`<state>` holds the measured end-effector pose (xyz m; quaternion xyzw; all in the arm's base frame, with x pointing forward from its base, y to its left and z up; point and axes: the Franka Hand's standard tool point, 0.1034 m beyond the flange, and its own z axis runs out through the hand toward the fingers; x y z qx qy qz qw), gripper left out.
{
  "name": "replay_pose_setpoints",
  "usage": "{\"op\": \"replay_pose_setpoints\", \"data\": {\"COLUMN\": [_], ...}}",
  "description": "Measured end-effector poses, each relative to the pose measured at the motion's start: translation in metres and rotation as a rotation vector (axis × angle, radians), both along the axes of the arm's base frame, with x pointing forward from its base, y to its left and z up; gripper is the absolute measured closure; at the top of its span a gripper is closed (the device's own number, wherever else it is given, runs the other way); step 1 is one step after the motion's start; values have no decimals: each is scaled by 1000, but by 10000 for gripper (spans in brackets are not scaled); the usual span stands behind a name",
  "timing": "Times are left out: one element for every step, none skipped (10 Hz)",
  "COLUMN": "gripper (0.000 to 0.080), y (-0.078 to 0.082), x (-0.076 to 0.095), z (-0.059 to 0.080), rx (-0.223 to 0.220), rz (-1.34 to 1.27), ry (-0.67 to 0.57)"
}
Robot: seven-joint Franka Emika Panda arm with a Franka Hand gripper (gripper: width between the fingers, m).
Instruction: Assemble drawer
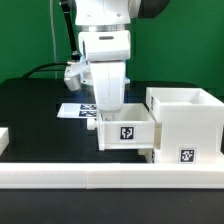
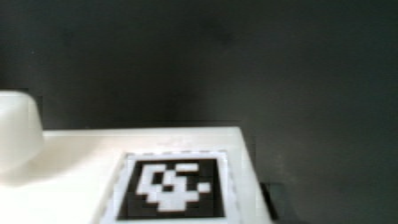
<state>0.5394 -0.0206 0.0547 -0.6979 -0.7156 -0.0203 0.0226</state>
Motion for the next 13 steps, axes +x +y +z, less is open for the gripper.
{"op": "replay_pose_setpoints", "data": {"gripper": [755,755,755,755,755,755,755,755,755,755,755,755,755], "y": [2,5,7,7,7,7,8,11,15,17,18,20,23], "x": [2,4,4,4,4,4,4,4,4,4,4,4,4], "z": [0,2,2,2,1,1,1,1,1,1,1,1,1], "rx": [0,1,1,1,1,1,2,3,5,5,5,5,6], "rz": [-1,-12,-17,-19,-20,-20,-20,-17,-15,-13,-15,-15,-23], "ry": [-2,-5,-5,-5,-4,-3,-3,-3,-3,-3,-2,-2,-1]}}
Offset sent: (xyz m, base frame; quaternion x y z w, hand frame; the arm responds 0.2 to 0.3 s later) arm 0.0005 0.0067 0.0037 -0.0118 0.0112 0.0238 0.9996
